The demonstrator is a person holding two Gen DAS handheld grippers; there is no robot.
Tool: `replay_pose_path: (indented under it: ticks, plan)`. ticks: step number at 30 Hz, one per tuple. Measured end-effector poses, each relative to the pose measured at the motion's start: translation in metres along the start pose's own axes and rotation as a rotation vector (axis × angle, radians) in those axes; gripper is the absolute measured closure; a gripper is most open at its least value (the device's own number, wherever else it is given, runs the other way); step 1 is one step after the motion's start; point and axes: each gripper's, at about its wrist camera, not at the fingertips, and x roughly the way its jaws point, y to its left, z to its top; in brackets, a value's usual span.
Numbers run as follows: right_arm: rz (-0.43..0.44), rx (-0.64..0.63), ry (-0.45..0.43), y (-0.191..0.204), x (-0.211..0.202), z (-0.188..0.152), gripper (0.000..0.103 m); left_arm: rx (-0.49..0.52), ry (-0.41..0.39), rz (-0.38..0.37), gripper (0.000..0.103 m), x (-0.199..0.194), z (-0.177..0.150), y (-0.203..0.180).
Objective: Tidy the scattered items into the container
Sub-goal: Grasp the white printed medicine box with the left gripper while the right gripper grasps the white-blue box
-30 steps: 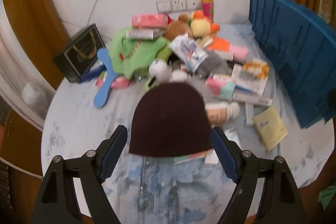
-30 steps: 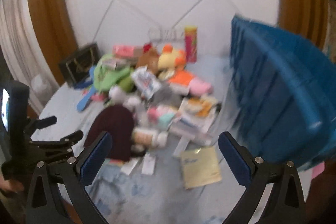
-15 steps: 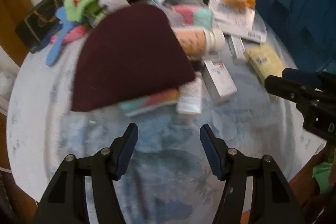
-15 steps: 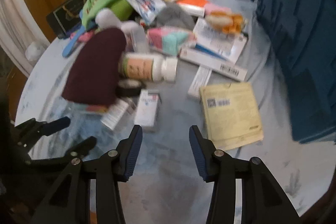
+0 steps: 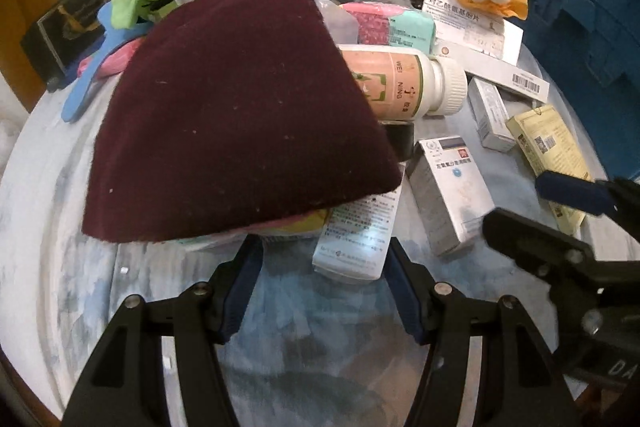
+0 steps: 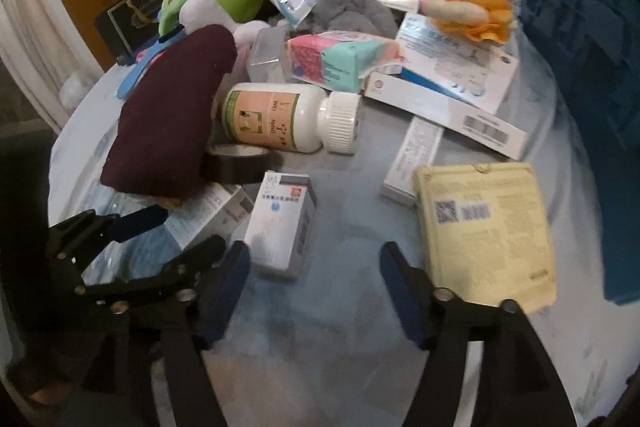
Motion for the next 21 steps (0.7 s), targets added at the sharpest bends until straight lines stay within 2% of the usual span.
replay_pose_path:
  ticks: [4,6,7,8,9,16,19,21]
  plan:
    - [0.045,0.000,0.018,0.005,0.018,0.007,0.031,0.019,-0.017,-0.009,0.042,0.002,0.002,0.002]
    - [0.023,0.002,0.037,0.004,0.026,0.009,0.037,0.032,-0.021,-0.017,0.045,0.003,0.004,0.003]
    - [0.008,0.004,0.051,0.002,0.029,0.010,0.059,0.038,-0.022,-0.035,0.053,0.002,0.004,0.003]
    - [-0.007,0.004,0.056,-0.001,0.029,0.010,0.069,0.038,-0.016,-0.061,0.066,0.003,0.006,0.003]
    - [-0.022,0.005,0.061,-0.005,0.029,0.009,0.069,0.037,-0.010,-0.077,0.068,0.003,0.007,0.002]
    - [-0.034,0.028,0.073,-0.029,0.021,0.003,0.069,0.036,-0.009,-0.058,0.067,0.008,0.016,-0.007]
    - [-0.032,0.029,0.050,-0.028,0.021,0.001,0.065,0.044,-0.021,-0.053,0.068,0.009,0.017,-0.010]
    - [-0.048,0.022,0.046,-0.026,0.020,0.000,0.069,0.048,-0.029,-0.051,0.069,0.008,0.015,-0.010]
